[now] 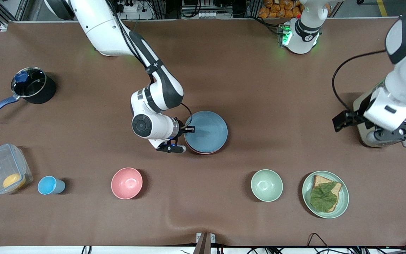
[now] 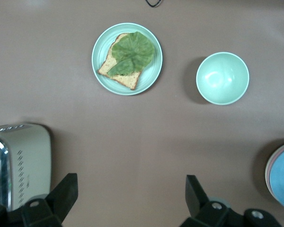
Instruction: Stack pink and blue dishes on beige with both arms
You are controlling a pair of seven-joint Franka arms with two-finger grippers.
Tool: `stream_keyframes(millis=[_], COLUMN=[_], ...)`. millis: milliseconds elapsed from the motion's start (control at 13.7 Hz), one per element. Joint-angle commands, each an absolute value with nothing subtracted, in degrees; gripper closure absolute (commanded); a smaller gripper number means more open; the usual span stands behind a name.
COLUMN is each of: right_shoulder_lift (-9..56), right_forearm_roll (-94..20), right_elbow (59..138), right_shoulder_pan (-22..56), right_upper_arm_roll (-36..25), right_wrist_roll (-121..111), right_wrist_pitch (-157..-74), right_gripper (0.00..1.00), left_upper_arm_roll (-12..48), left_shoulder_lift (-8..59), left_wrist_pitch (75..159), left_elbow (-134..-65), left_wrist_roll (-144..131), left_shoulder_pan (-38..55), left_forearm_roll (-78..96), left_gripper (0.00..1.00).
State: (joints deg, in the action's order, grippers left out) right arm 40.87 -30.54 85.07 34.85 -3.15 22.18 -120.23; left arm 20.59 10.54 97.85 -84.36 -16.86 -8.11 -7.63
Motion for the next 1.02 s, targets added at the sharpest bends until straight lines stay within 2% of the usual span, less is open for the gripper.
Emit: stream_keyframes(millis=[0,146,292,438,511,730,949], right_shoulder_lift=[40.3,40.3,40.2,40.0,39.6,36.9,34.3], right_forearm_roll=[-31.7,-31.8,-31.2,-30.1,-27.7,-19.9,-11.0], right_elbow=[81.7,79.4,79.3,79.2,79.1,79.2,79.4], right_shoulder_pan=[32.5,29.8,30.6,29.5,27.9,23.8,19.5], right_upper_arm_roll=[-3.8,-3.6,-3.7,-4.0,-4.2,-4.5,-5.3], right_wrist_roll=[22.4,22.2,22.4,21.7,20.7,20.4,13.9], right_wrist_pitch=[-114.9,-109.9,-109.4,-109.2,-109.2,-104.4,-99.9], right_gripper=[0.00,0.00,0.00,0.00,0.00,0.00,0.00], left_upper_arm_roll=[20.8,20.1,17.9,6.7,2.9,0.3,-0.8], left_shoulder_lift=[8.9,8.9,7.8,6.6,5.5,0.1,-1.2], left_wrist_pitch=[97.1,96.9,96.9,96.8,96.9,97.4,97.8], left_elbow=[-85.5,-84.6,-84.5,-85.6,-86.7,-94.6,-96.2], left_wrist_roll=[-16.9,-16.8,-12.9,-7.2,-6.0,-2.8,-3.8], left_shoulder_pan=[-8.3,-8.8,-7.7,-0.8,1.6,2.5,4.7], left_forearm_roll=[-5.3,-1.0,-0.5,1.7,3.7,4.0,4.0], left_gripper=[0.00,0.00,0.00,0.00,0.00,0.00,0.00])
